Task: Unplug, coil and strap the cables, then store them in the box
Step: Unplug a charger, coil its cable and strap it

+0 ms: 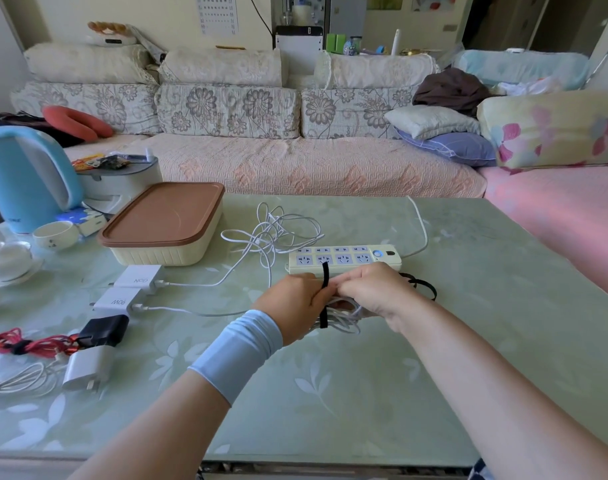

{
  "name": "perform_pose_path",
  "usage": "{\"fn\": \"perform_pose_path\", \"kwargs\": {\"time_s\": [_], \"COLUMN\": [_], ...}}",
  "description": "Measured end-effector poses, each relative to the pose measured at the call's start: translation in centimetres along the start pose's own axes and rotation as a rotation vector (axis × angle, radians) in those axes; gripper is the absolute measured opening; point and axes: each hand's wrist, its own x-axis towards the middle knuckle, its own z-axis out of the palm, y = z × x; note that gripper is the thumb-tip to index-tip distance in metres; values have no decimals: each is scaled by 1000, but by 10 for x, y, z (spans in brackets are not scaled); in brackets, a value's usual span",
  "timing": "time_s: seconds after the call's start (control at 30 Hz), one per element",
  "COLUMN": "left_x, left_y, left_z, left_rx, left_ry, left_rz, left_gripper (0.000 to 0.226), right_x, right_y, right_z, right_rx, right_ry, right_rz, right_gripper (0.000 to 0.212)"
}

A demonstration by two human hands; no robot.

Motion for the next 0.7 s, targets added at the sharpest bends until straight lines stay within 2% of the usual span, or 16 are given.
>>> {"fn": "perform_pose_path", "kwargs": {"time_s": [0.13,0.23,0.33,0.5,0.6,0.7], "left_x": [0,0,-1,-6,-6,-2], "left_y": [1,-3,-3,-3,-1,1], "left_z": [0,3,3,2,2,2], "left_rx": [-38,-124,-183,-299,-366,-380], "left_ry": [111,185,126,-40,-63,-60], "left_rz": [-3,-43,-142,-277,-369,-441], "left_gripper": [40,32,32,33,33,30], "right_x": [2,3,2,-1,-4,-5], "right_y": [2,3,3,3,3,4], "right_z": [7,11,13,16,21,28], "right_rx": [79,56,36,-159,-311,-504], "right_ry": [109,149,146,141,167,294], "right_rz": [53,38,-1,-69,-173,-353], "right_gripper": [6,11,12,11,12,13]}}
